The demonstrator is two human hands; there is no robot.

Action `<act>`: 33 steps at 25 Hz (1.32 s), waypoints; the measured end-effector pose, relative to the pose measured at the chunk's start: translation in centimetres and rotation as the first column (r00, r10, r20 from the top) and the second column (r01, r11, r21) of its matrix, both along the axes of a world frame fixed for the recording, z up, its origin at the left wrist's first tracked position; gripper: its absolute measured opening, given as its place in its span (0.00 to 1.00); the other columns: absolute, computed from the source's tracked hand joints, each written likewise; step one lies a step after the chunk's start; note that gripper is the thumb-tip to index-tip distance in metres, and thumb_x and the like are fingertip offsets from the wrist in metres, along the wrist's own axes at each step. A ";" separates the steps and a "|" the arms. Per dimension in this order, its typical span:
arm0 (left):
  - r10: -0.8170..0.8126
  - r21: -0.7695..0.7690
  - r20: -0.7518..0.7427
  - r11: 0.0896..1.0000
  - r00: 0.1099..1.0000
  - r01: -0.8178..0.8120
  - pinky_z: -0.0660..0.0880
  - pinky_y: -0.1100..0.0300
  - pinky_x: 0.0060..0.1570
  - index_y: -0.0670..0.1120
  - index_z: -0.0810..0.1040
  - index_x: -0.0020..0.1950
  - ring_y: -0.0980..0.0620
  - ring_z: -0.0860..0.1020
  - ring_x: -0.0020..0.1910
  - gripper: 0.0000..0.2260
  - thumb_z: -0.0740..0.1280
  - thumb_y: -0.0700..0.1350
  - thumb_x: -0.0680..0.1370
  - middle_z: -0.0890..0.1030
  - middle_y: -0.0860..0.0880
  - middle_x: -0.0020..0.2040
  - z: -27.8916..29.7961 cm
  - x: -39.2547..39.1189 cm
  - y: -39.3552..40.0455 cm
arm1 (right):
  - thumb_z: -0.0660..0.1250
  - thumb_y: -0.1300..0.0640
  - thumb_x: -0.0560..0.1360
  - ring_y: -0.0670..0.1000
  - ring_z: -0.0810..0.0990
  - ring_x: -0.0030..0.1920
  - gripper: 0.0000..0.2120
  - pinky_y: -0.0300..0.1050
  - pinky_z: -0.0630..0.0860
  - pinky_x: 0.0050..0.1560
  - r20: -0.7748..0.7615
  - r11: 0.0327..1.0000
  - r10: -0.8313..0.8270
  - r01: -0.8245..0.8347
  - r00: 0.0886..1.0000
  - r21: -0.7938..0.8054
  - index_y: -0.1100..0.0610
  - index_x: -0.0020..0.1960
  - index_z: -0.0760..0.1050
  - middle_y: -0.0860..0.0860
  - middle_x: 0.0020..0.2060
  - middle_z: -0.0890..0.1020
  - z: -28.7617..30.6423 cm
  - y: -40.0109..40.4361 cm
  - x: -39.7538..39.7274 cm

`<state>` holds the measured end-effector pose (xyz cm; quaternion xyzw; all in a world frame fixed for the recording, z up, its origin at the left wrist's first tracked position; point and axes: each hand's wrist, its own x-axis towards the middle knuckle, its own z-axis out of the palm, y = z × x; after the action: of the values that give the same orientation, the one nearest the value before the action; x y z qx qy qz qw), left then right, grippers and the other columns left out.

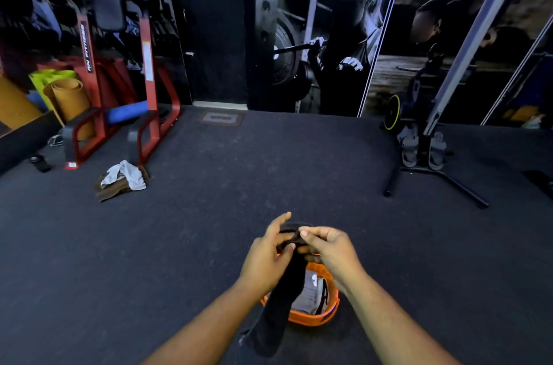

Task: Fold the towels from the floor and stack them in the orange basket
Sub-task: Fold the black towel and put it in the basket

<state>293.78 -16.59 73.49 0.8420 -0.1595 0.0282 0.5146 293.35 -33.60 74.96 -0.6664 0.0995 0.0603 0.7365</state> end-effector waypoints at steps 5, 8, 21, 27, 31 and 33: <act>-0.067 0.141 0.082 0.989 0.994 0.055 0.77 0.62 0.48 0.64 0.65 0.71 0.61 0.83 0.46 0.25 0.68 0.42 0.80 0.86 0.60 0.53 1.5 0.9 1.7 | 0.79 0.58 0.72 0.45 0.84 0.39 0.06 0.50 0.82 0.47 0.174 0.866 0.155 -0.049 0.972 -0.498 0.50 0.48 0.85 0.48 0.38 0.87 -0.8 -0.7 0.4; -0.164 0.261 0.104 0.956 0.981 0.132 0.78 0.56 0.52 0.62 0.63 0.67 0.55 0.84 0.49 0.21 0.67 0.43 0.81 0.86 0.58 0.53 2.4 1.0 2.5 | 0.79 0.52 0.71 0.42 0.80 0.49 0.07 0.45 0.78 0.53 0.302 0.697 0.262 0.036 0.917 -0.716 0.47 0.46 0.83 0.43 0.46 0.82 -0.8 -0.9 0.6; -0.269 -0.236 -0.225 0.948 0.936 0.216 0.78 0.57 0.55 0.49 0.85 0.58 0.53 0.82 0.51 0.16 0.77 0.51 0.72 0.87 0.48 0.52 1.2 0.7 4.8 | 0.71 0.43 0.74 0.45 0.80 0.44 0.10 0.55 0.77 0.48 0.361 0.602 0.510 -0.025 0.781 -0.798 0.46 0.47 0.73 0.44 0.40 0.79 1.3 -0.4 -0.2; -0.054 -0.272 -0.073 0.962 0.996 0.032 0.79 0.64 0.49 0.45 0.87 0.48 0.59 0.83 0.44 0.07 0.73 0.33 0.77 0.88 0.50 0.44 4.0 1.4 4.2 | 0.67 0.37 0.75 0.47 0.78 0.42 0.16 0.49 0.73 0.43 0.279 0.363 0.518 0.087 0.809 -0.928 0.48 0.44 0.70 0.45 0.38 0.78 2.0 -3.1 -0.6; 0.076 -0.246 -0.073 0.965 0.994 -0.091 0.80 0.60 0.49 0.46 0.86 0.47 0.57 0.84 0.44 0.07 0.73 0.35 0.78 0.88 0.50 0.44 4.8 3.4 6.4 | 0.65 0.41 0.80 0.48 0.80 0.49 0.09 0.52 0.76 0.48 0.140 0.300 0.407 0.012 0.902 -0.954 0.46 0.49 0.72 0.44 0.45 0.79 2.0 -7.1 -0.9; 0.113 -0.210 -0.076 0.969 0.991 -0.127 0.81 0.54 0.51 0.46 0.87 0.48 0.54 0.84 0.44 0.05 0.73 0.37 0.78 0.88 0.48 0.44 4.6 4.1 7.0 | 0.65 0.46 0.81 0.48 0.80 0.53 0.05 0.52 0.78 0.52 0.149 0.309 0.383 0.025 0.911 -0.951 0.44 0.55 0.75 0.43 0.51 0.81 2.8 -7.8 -0.6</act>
<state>297.88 -9.58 78.11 0.7900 -0.0877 0.0497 0.6047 292.73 -41.44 77.73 -0.9728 -0.0928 -0.0444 0.2076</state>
